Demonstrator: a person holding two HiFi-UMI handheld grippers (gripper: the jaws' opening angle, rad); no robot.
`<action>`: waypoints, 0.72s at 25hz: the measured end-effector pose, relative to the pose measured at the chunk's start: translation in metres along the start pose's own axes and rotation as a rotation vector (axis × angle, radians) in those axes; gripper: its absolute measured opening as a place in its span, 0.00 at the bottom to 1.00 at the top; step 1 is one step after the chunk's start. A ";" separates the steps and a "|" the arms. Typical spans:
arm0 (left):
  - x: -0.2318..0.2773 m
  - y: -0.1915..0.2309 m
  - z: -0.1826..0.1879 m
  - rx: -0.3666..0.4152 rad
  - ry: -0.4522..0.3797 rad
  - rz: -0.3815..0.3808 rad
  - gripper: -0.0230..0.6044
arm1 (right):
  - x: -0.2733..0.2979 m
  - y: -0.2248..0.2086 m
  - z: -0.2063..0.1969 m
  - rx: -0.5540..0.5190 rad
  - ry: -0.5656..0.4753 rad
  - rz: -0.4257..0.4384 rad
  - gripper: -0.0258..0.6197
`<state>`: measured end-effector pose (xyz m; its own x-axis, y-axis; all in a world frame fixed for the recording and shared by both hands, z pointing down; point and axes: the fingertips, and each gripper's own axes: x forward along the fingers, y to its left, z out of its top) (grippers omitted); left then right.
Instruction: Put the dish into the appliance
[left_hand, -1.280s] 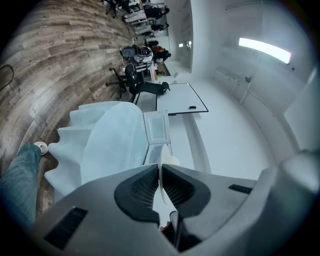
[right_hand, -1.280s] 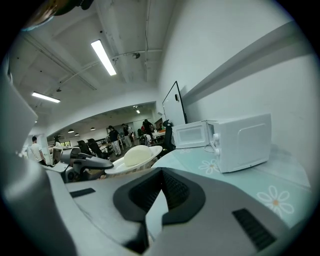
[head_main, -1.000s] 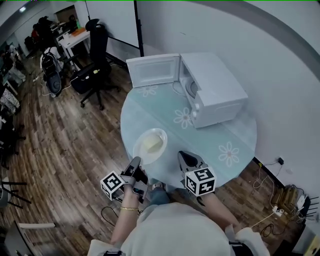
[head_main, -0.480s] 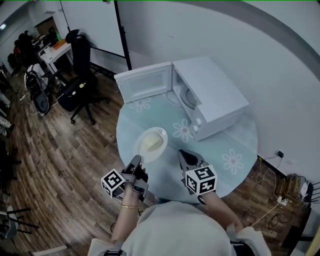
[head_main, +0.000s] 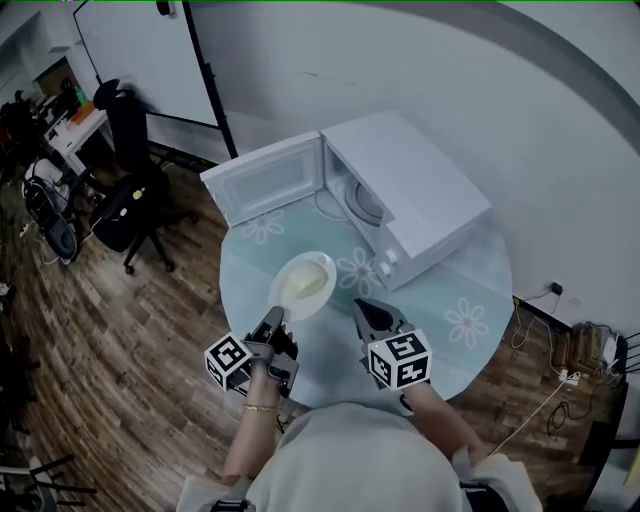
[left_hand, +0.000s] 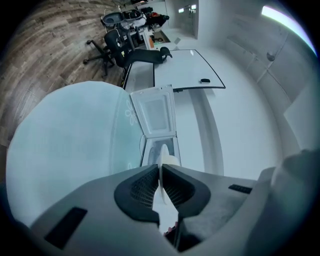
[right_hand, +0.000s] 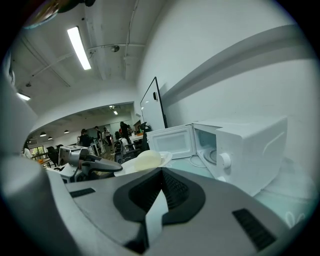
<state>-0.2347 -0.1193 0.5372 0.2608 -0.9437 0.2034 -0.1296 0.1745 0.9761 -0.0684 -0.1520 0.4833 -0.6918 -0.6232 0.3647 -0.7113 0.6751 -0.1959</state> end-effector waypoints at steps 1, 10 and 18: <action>0.006 0.000 0.002 0.001 0.012 0.003 0.09 | 0.003 -0.002 0.000 0.006 0.001 -0.009 0.05; 0.055 0.001 0.015 0.021 0.092 0.017 0.09 | 0.022 -0.007 0.003 0.031 0.030 -0.053 0.05; 0.104 0.006 0.025 0.053 0.124 0.010 0.09 | 0.034 -0.011 0.004 0.018 0.037 -0.062 0.05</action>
<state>-0.2325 -0.2238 0.5620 0.3754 -0.8994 0.2240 -0.1820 0.1655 0.9693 -0.0840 -0.1820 0.4945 -0.6415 -0.6482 0.4102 -0.7550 0.6281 -0.1882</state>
